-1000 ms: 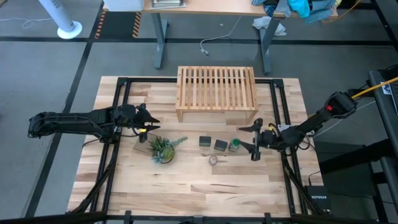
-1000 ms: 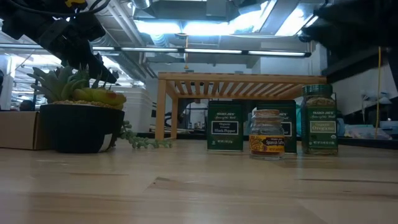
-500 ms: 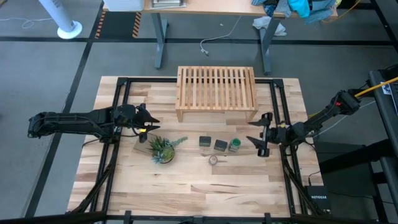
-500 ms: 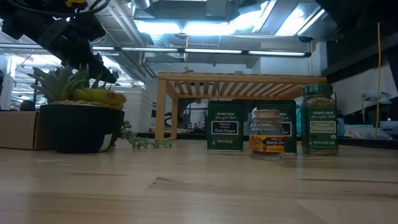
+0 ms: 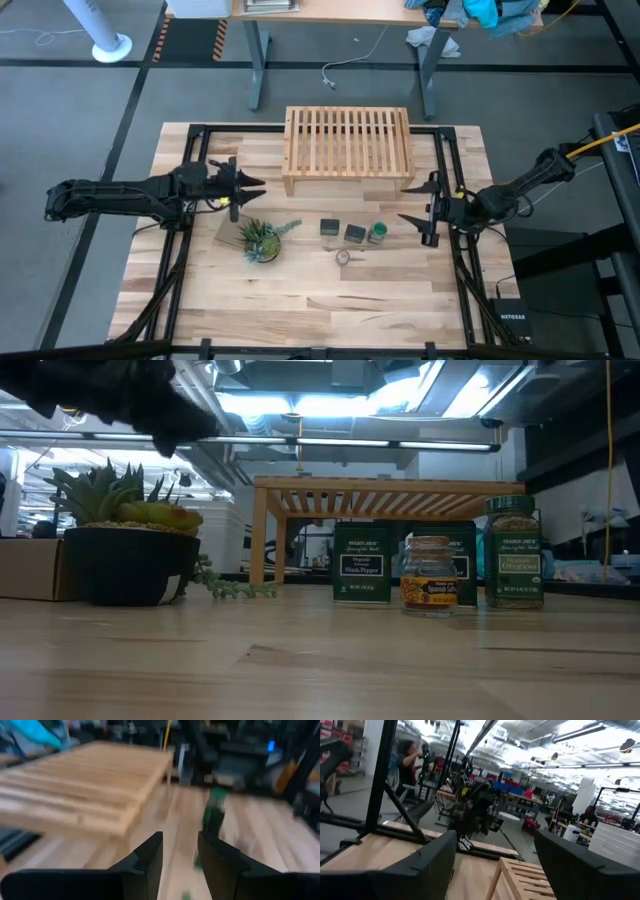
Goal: Shelf spices
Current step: Put the green seasoning can on the shelf
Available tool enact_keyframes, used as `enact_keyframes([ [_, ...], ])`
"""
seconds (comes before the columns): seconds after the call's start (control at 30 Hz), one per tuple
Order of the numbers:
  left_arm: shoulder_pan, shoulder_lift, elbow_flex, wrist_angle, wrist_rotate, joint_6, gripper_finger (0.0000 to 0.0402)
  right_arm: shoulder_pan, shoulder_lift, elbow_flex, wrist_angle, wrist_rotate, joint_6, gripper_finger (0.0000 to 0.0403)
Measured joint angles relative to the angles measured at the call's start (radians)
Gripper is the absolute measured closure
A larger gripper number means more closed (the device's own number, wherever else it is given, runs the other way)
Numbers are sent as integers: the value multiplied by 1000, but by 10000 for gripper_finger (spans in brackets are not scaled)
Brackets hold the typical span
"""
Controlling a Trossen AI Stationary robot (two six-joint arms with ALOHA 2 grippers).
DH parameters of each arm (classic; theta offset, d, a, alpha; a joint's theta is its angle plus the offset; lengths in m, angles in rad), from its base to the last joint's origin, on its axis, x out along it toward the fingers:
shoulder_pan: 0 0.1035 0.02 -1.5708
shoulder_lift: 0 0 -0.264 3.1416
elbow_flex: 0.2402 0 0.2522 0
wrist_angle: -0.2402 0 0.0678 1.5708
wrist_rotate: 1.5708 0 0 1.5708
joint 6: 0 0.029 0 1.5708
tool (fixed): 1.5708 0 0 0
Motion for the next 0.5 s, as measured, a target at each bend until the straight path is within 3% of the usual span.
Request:
enact_keyframes([
  [0.23, 3, 59, 0, 73, -48, -118, 286, 0, 0, 127, -183, 9, 2, 130],
  [0.5, -47, 317, 0, 82, -30, -59, 286, 0, 0, 165, -257, 39, 5, 130],
])
